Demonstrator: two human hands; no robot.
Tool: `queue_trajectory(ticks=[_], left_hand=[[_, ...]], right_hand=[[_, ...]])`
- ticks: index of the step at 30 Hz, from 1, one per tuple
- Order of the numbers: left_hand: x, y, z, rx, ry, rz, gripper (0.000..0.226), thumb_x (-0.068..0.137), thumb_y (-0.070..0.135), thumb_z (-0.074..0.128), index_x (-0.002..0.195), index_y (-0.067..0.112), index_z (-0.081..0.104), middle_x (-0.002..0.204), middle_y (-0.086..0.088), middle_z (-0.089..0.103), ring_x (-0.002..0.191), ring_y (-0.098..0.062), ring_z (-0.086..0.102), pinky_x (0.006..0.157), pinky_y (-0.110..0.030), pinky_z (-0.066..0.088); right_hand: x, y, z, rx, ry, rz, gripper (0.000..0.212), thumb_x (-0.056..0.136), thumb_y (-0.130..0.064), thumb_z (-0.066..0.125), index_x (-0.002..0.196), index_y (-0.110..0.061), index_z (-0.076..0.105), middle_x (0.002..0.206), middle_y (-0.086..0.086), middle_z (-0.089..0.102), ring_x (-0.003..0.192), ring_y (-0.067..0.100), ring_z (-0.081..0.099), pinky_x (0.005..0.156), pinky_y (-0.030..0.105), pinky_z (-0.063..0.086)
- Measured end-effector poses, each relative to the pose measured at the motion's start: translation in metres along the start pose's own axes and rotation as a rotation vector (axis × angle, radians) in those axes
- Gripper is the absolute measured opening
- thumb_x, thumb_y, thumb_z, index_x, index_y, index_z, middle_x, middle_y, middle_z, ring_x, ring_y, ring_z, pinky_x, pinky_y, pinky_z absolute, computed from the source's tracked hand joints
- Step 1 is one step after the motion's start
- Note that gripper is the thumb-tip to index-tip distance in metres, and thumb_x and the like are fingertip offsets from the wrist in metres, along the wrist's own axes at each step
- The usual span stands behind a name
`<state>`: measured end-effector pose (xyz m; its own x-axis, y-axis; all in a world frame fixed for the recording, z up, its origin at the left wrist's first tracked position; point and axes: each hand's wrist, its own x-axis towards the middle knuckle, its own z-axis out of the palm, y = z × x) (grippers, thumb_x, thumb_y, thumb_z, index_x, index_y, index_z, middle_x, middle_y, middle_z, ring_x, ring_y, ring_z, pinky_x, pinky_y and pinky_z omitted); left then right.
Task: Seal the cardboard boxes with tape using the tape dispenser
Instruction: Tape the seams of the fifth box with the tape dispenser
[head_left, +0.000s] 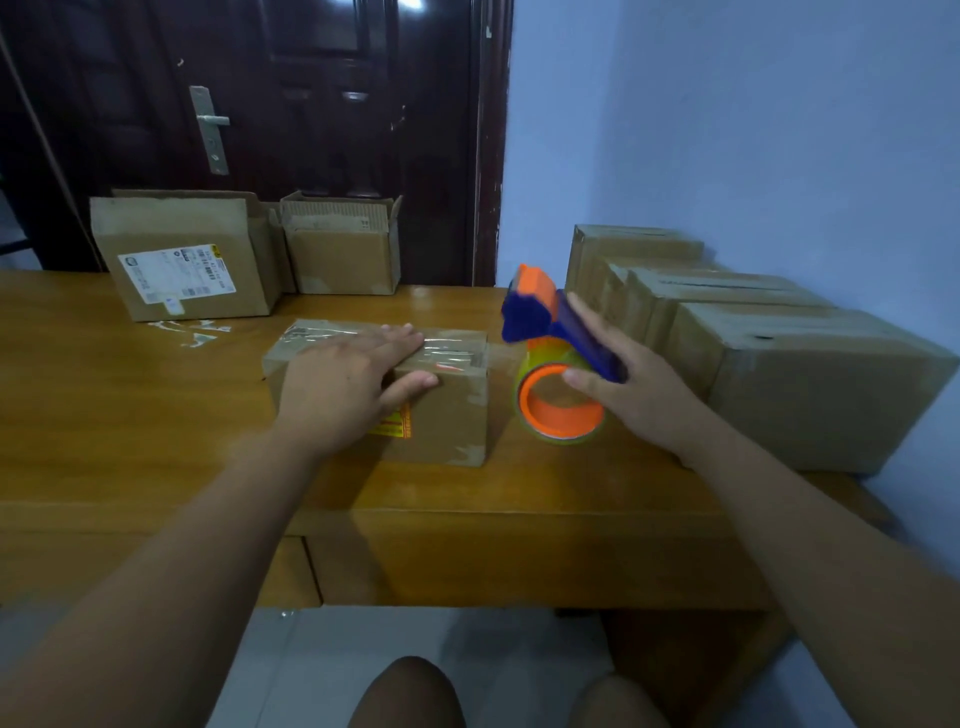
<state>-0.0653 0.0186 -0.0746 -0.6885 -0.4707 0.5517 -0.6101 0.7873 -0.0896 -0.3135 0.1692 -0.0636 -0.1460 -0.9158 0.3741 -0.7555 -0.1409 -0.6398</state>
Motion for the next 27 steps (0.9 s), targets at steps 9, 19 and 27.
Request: queue_trajectory(ticks=[9,19,27], left_hand=[[0.003,-0.014,0.003,-0.091,0.047,0.066,0.078,0.089,0.071,0.014,0.125,0.02,0.061,0.122,-0.002,0.064,0.111,-0.022,0.062,0.08,-0.038,0.051],[0.0,-0.031,0.001,-0.14,0.002,0.006,0.09,0.08,0.082,0.007,0.132,0.025,0.053,0.131,0.001,0.058,0.121,-0.021,0.055,0.091,-0.046,0.047],[-0.002,-0.025,0.0,-0.169,0.042,-0.017,0.086,0.082,0.079,0.013,0.127,0.023,0.059,0.126,0.001,0.061,0.119,-0.018,0.056,0.093,-0.041,0.044]], right_hand=[[-0.013,0.001,-0.016,-0.035,-0.066,-0.016,0.066,0.077,-0.055,0.055,0.132,-0.068,0.019,0.122,-0.035,0.044,0.111,0.011,0.053,0.084,0.009,0.04],[-0.025,-0.006,-0.02,-0.507,-0.152,0.009,0.069,0.081,-0.063,0.045,0.137,-0.063,0.004,0.094,-0.005,0.05,0.08,0.003,0.046,0.068,0.018,0.032],[-0.008,-0.023,-0.021,-0.504,-0.263,0.036,0.064,0.09,-0.049,0.054,0.141,-0.058,0.015,0.097,-0.009,0.052,0.081,0.004,0.048,0.069,0.019,0.033]])
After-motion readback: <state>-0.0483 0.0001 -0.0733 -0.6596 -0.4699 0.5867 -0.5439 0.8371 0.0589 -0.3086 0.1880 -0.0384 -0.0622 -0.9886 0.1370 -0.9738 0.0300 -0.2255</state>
